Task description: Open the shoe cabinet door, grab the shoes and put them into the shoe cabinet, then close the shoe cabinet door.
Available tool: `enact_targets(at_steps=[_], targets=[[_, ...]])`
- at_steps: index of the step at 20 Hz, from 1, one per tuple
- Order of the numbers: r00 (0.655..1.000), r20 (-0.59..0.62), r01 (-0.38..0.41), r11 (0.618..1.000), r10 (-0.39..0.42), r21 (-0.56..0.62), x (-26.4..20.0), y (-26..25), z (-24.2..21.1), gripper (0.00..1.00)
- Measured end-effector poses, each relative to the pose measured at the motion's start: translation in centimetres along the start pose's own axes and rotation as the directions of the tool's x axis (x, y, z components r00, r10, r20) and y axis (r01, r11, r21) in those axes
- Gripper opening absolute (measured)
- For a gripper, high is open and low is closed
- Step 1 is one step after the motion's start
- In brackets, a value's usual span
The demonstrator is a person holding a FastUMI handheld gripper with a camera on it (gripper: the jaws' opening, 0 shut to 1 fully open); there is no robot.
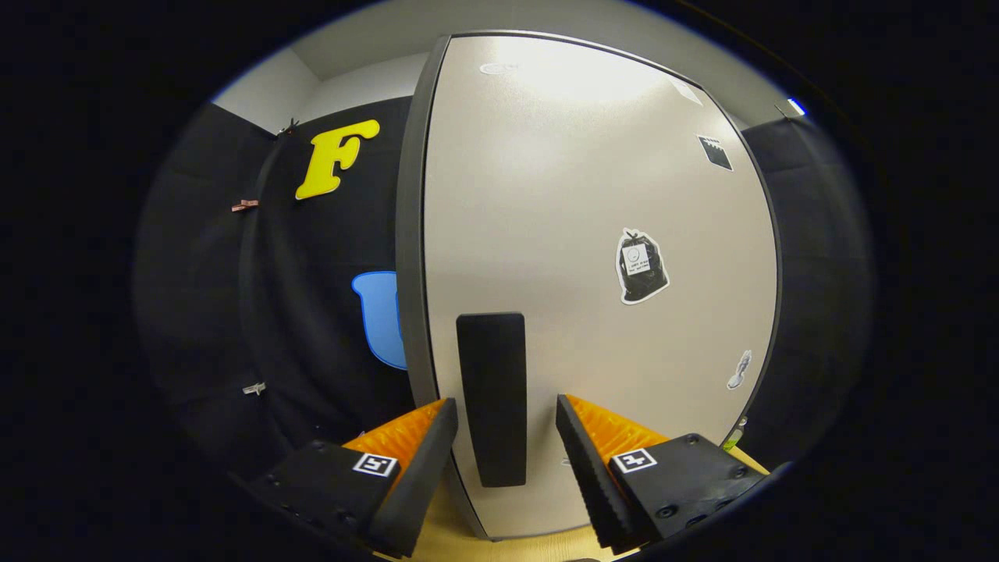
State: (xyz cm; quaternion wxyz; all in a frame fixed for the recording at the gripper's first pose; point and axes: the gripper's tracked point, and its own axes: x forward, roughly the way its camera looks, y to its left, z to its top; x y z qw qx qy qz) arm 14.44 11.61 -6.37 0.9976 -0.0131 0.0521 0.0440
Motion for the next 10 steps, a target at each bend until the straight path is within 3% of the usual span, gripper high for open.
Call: enact_targets(at_steps=[4,5,7,8,10], targets=[[1.000,0.027,0.003,1.000,-0.003,-0.002,-0.14,0.45,0.65,0.71],[1.000,0.025,0.009,1.000,-0.009,-0.002,-0.05,0.24,0.61,0.56],[1.000,0.006,0.014,1.000,-0.014,-0.003,-0.01,0.15,0.24,0.43],[1.000,0.013,0.024,1.000,-0.024,-0.010,-0.90,0.04,0.46,0.44],[1.000,0.007,0.030,0.999,-0.030,-0.025,-0.31,-0.07,0.28,0.35]])
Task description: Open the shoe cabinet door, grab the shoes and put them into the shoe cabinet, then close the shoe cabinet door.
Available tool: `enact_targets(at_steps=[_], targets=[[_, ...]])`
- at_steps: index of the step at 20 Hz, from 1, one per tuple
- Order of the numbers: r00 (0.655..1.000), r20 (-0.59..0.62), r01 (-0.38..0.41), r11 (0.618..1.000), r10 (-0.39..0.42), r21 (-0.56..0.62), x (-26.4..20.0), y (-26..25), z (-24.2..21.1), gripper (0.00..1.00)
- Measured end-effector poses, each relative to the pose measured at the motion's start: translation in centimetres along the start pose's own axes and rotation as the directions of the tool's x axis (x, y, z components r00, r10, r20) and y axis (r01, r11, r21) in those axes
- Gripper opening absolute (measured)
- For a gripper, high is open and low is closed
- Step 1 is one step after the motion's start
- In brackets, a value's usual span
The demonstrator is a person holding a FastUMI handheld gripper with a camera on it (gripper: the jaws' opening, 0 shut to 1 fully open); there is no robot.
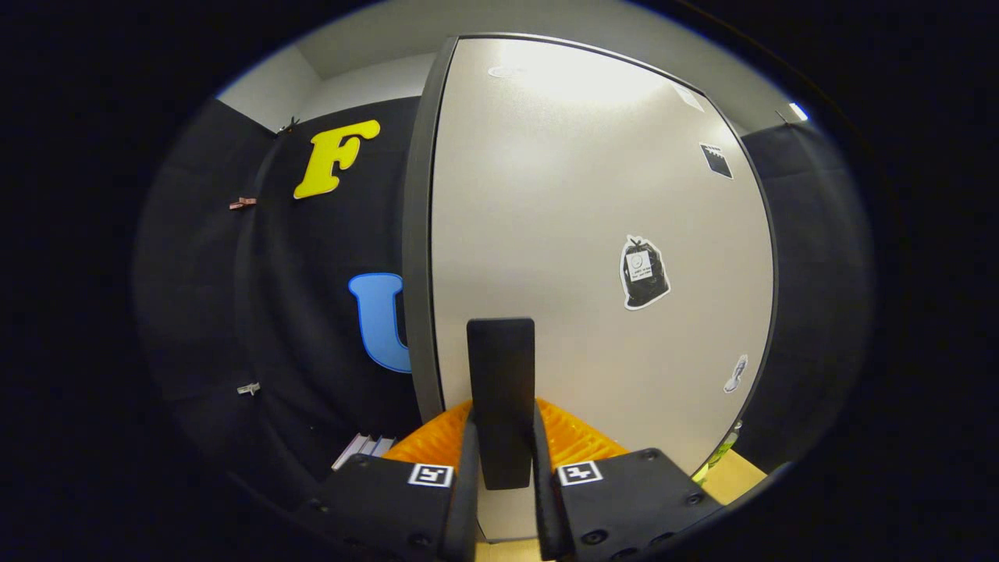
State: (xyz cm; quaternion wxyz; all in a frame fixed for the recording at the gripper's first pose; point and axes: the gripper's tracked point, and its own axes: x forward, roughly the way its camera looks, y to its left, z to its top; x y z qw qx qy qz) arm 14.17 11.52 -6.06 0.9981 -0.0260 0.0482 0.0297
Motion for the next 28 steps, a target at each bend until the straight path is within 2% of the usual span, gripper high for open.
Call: enact_targets(at_steps=[3,11,28], targets=[[1.000,-0.009,0.002,1.000,-0.002,0.000,-0.4,-0.1,-0.1,0.26],[0.999,-0.011,-0.039,0.999,0.039,0.024,-4.3,-1.2,0.0,0.26],[0.986,-0.042,-0.160,0.987,0.160,-0.003,-10.5,-4.8,0.1,0.26]])
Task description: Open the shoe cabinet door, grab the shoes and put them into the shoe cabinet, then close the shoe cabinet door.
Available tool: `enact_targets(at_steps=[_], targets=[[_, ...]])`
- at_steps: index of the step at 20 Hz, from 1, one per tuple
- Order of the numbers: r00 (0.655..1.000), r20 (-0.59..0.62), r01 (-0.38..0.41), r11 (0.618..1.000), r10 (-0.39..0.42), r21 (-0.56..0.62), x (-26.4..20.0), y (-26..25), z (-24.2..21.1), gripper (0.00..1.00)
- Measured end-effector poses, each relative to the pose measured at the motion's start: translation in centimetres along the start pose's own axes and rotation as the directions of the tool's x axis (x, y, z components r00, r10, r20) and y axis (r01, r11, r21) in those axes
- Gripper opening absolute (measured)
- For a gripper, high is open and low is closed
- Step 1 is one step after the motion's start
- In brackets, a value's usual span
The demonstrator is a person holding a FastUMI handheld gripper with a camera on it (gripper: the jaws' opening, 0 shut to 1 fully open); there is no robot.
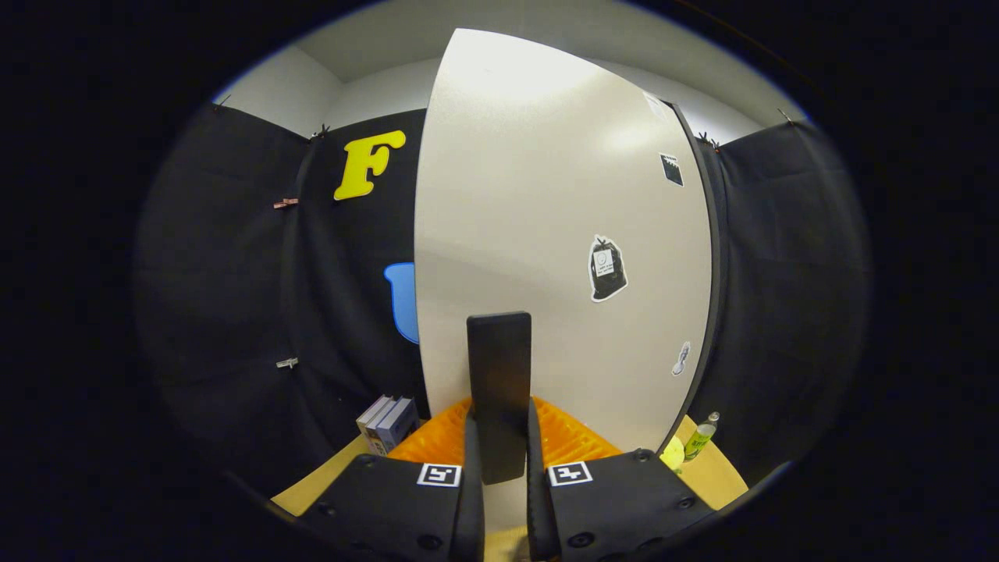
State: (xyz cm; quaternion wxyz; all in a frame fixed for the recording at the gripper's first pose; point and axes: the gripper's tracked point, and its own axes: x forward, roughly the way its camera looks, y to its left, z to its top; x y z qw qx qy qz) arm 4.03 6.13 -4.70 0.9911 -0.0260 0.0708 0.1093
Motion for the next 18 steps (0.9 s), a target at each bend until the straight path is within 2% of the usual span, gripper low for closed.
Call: enact_targets(at_steps=[10,18], targets=[[0.995,0.002,-0.095,0.995,0.095,-0.026,-4.4,-2.9,0.0,0.25],[0.993,0.019,-0.112,0.993,0.113,-0.030,-7.7,-6.7,0.1,0.25]])
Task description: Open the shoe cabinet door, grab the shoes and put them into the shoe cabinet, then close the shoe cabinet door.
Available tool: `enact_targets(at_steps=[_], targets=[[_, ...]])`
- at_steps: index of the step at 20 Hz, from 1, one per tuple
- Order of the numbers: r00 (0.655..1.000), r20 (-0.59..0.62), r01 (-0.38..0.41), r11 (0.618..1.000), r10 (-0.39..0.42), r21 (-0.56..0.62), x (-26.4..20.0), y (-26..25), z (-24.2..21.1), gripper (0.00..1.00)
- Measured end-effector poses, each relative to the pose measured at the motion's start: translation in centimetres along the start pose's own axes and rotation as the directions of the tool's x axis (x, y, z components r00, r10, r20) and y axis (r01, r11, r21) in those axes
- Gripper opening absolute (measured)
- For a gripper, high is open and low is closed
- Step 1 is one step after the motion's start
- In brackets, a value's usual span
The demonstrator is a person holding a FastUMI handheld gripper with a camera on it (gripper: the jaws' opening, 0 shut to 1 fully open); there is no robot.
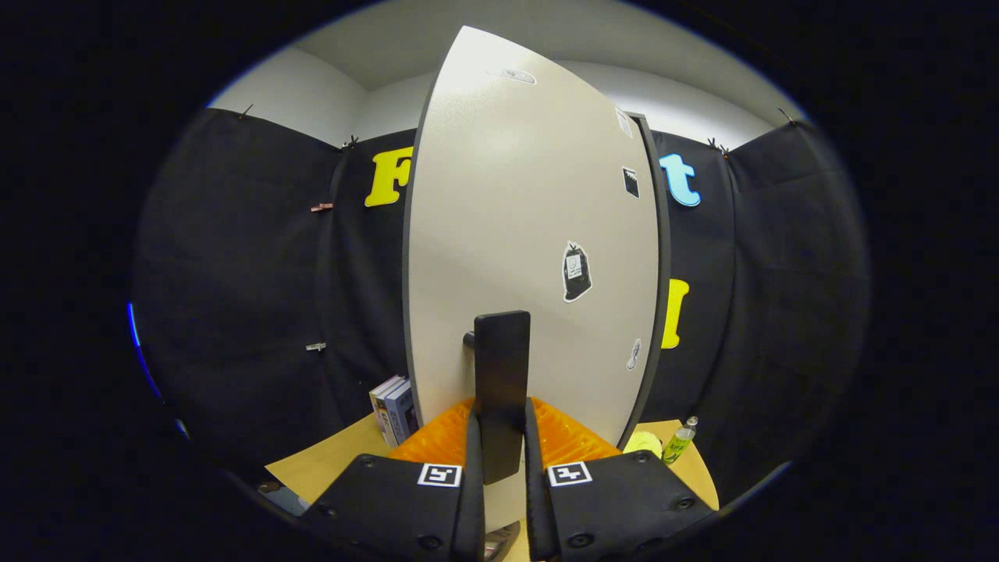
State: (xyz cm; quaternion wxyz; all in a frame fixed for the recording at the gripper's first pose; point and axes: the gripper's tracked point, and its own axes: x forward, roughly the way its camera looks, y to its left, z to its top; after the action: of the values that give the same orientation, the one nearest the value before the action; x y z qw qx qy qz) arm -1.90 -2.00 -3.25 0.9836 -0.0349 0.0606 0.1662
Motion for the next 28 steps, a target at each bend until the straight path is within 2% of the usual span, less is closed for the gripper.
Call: enact_targets(at_steps=[11,19,24,28], targets=[[0.999,0.017,0.026,0.999,-0.027,0.032,-2.9,-3.7,-0.1,0.25],[0.996,0.023,0.086,0.994,-0.087,0.073,-4.3,-6.4,-0.1,0.24],[0.986,0.037,0.161,0.983,-0.165,0.088,-6.0,-8.8,0.2,0.24],[0.959,0.060,0.273,0.960,-0.277,0.063,-8.0,-10.8,0.7,0.24]])
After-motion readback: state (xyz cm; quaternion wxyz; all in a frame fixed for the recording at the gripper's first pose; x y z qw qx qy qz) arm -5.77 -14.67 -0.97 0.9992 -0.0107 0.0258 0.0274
